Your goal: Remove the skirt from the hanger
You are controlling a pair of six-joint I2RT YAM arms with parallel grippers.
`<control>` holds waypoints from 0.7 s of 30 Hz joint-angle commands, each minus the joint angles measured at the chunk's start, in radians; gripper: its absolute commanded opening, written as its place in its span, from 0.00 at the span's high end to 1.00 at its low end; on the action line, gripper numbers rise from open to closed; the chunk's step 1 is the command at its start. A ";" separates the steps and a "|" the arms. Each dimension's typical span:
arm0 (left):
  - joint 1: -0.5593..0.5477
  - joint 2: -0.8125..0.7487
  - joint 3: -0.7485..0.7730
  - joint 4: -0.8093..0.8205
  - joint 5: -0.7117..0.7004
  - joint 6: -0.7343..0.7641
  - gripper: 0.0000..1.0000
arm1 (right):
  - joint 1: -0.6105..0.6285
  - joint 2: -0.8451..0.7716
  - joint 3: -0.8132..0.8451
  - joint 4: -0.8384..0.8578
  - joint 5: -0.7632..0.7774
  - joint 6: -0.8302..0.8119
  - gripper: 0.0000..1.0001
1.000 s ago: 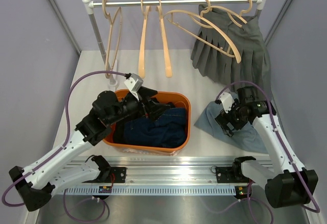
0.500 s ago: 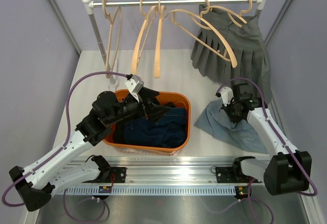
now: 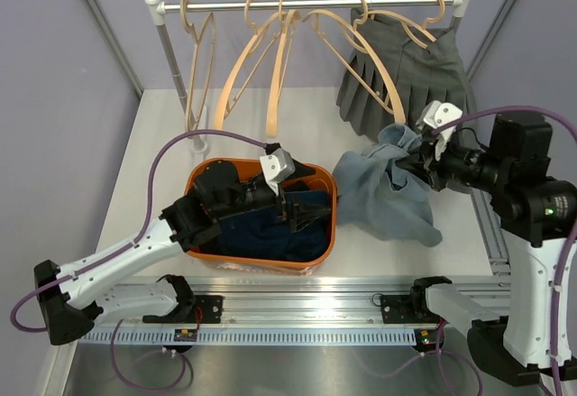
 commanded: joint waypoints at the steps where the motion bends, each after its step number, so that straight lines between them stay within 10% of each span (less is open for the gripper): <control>1: -0.027 0.032 0.085 0.128 -0.011 0.109 0.01 | 0.002 0.067 0.139 -0.068 -0.271 0.060 1.00; 11: -0.068 0.198 0.256 0.187 -0.033 0.172 0.01 | 0.002 0.167 0.297 0.176 -0.504 0.361 1.00; 21: -0.131 0.350 0.353 0.209 0.072 0.117 0.01 | 0.007 0.222 0.300 0.897 -0.639 0.983 1.00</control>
